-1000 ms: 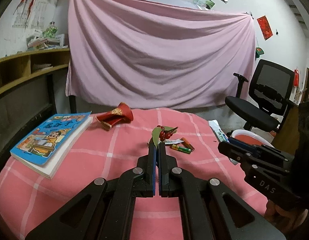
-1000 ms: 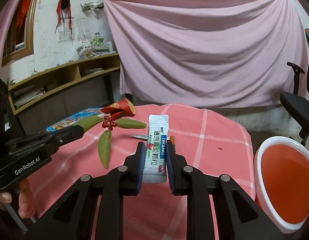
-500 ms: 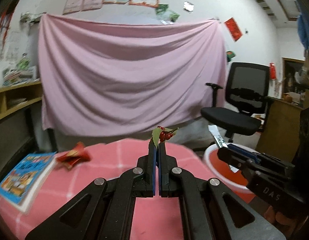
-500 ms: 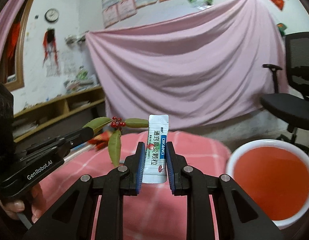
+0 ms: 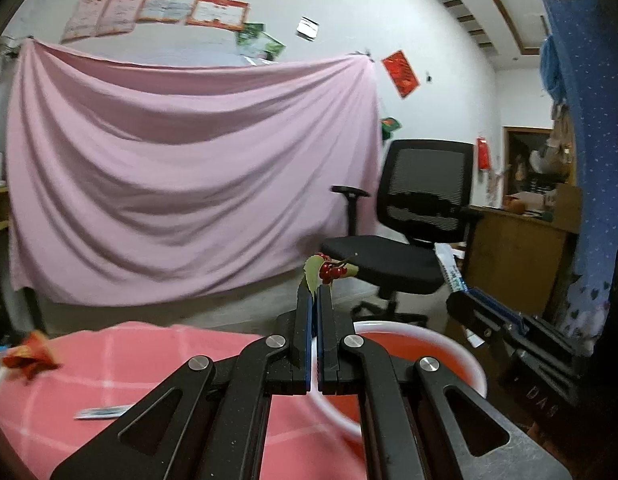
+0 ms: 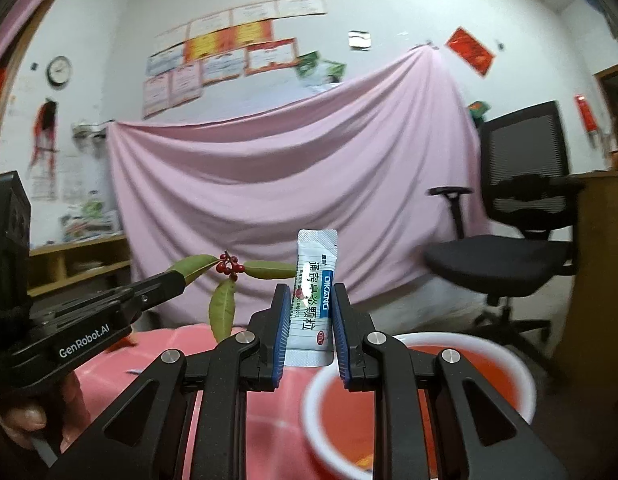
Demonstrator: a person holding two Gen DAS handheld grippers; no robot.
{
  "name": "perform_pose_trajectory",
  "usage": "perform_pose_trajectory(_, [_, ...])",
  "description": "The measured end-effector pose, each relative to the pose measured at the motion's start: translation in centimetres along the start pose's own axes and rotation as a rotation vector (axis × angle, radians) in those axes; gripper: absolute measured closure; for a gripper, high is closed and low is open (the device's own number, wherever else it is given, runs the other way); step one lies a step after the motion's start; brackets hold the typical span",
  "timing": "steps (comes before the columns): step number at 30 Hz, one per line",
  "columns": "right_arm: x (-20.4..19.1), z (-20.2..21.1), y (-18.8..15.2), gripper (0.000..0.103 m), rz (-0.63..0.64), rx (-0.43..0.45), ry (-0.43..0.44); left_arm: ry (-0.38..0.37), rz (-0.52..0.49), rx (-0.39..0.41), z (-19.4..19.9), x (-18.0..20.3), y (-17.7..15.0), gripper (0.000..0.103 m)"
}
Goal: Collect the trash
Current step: 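Lift the sprig and sachet with both tools and carry them over the bucket, then open both tools to drop the sprig and sachet into the bucket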
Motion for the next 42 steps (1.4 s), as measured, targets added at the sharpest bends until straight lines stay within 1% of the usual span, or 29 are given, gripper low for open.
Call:
perform_pose_trajectory(5, [3.2,-0.7,-0.7,0.085,-0.06,-0.063,-0.108,-0.085,0.009,-0.049,-2.8,3.7,0.1,0.103])
perform_pose_trajectory(10, [5.6,-0.9,-1.8,0.085,-0.113,-0.121,-0.16,-0.138,0.018,-0.136,-5.0,5.9,-0.6,0.103])
perform_pose_trajectory(12, [6.4,-1.0,-2.3,0.085,-0.134,-0.145,-0.172,-0.145,0.019,-0.172,-5.8,6.5,-0.9,0.103])
perform_pose_trajectory(14, [7.1,-1.2,-2.7,0.084,-0.157,-0.173,-0.184,-0.153,0.021,-0.215,-6.3,6.6,-1.5,0.103])
perform_pose_trajectory(15, [7.5,-1.3,-2.9,0.084,-0.167,-0.185,-0.187,-0.157,0.022,-0.25,-6.7,6.8,-1.8,0.103])
perform_pose_trajectory(18, [7.9,-1.4,-3.5,0.084,-0.189,-0.216,-0.191,-0.146,0.026,-0.316,-7.4,6.7,-2.7,0.103])
perform_pose_trajectory(20, [8.0,-1.6,-3.9,0.084,-0.198,-0.242,-0.194,-0.141,0.028,-0.351,-8.0,6.8,-3.0,0.103])
perform_pose_trajectory(26, [8.4,-2.3,-4.7,0.083,-0.227,-0.307,-0.201,-0.146,0.04,-0.429,-8.1,6.2,-4.2,0.103])
perform_pose_trajectory(28, [8.4,-2.3,-5.0,0.082,-0.231,-0.323,-0.205,-0.166,0.071,-0.469,-8.5,5.8,-4.6,0.102])
perform_pose_trajectory(31, [8.5,-2.7,-5.5,0.082,-0.242,-0.354,-0.207,-0.174,0.132,-0.525,-9.3,4.9,-5.1,0.102])
perform_pose_trajectory(33, [8.6,-3.2,-6.0,0.082,-0.253,-0.385,-0.204,-0.177,0.163,-0.559,-9.8,4.2,-5.1,0.097])
perform_pose_trajectory(34, [8.5,-3.4,-6.2,0.082,-0.258,-0.398,-0.203,-0.167,0.176,-0.572,-9.9,3.9,-5.2,0.089])
perform_pose_trajectory(35, [8.6,-3.5,-6.4,0.08,-0.263,-0.41,-0.201,-0.16,0.185,-0.579,-9.9,3.6,-5.1,0.08])
perform_pose_trajectory(36, [8.5,-3.6,-6.5,0.073,-0.266,-0.417,-0.198,-0.149,0.198,-0.583,-9.7,3.2,-5.1,0.076])
perform_pose_trajectory(37, [8.5,-3.6,-6.6,0.068,-0.268,-0.421,-0.198,-0.138,0.206,-0.582,-9.4,2.9,-5.0,0.074])
perform_pose_trajectory(42, [8.2,-3.4,-6.4,0.068,-0.261,-0.4,-0.195,-0.06,0.229,-0.564,-7.7,0.8,-4.6,0.074])
Point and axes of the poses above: each gripper's, at about its wrist camera, not at the fingertips, and z roughly against the way its jaws point, x to its right, y to its top, the point moved 3 cm from there along -z, roughly the way its jaws point, and after that the axes turned 9 degrees about y, right-handed, at the moved point
